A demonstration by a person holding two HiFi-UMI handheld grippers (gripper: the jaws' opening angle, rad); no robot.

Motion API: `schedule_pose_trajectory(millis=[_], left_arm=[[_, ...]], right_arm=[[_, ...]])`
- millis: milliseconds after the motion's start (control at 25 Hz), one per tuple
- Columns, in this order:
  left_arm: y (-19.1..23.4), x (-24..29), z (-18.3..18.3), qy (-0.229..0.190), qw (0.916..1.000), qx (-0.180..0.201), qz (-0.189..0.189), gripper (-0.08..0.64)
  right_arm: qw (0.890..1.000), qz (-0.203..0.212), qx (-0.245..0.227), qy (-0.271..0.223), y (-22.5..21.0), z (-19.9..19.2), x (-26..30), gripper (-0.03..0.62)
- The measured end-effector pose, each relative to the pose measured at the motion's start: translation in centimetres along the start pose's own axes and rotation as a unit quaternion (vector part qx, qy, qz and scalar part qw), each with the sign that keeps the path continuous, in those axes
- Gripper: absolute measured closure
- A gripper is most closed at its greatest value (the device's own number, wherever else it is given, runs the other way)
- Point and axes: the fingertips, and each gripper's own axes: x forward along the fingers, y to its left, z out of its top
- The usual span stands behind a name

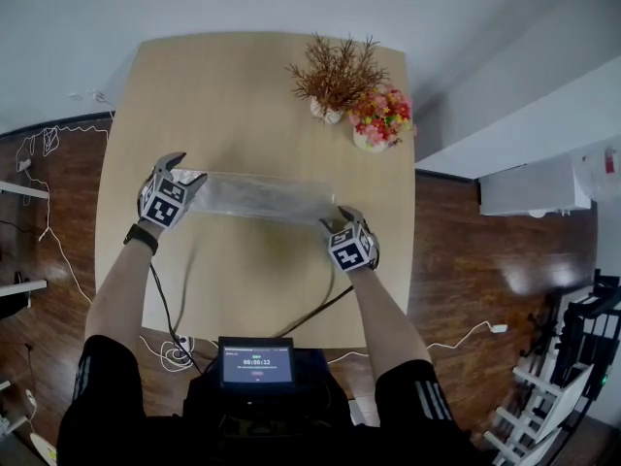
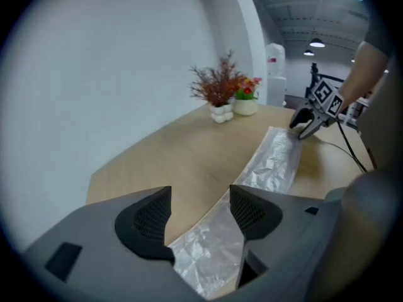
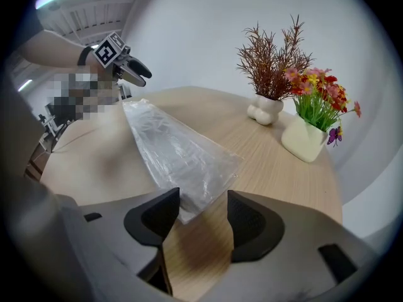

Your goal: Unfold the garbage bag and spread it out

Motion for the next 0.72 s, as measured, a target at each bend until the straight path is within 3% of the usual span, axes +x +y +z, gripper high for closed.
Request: schedule_pose_trajectory(millis=[120,320,520,720], left_arm=[[-3.9,3.4,0.8,0.025,0.9964,0.058,-0.056,0.318],[-8.4,7.8,0.3,0.090,0.9780,0.143,-0.122,0.343],[-9.8,10.6,-1.8,0.133,0.9692,0.143,-0.151,0.363],[-10.5,10.6,-1.6,0.132,0.9681,0.132,-0.167,0.463]], right_arm=[[1.000,0.002,0.005,-0.004,0.0,-0.2,0.3,0.334],[1.000,0.002,0.005,-0.007,0.2,-0.1,0.2,0.334],[1.000,0.007,0.017,-0.015,0.1,-0.1,0.2,0.334],[1.000,0.008,0.014,-0.020,0.1,0.0,-0.1,0.334]])
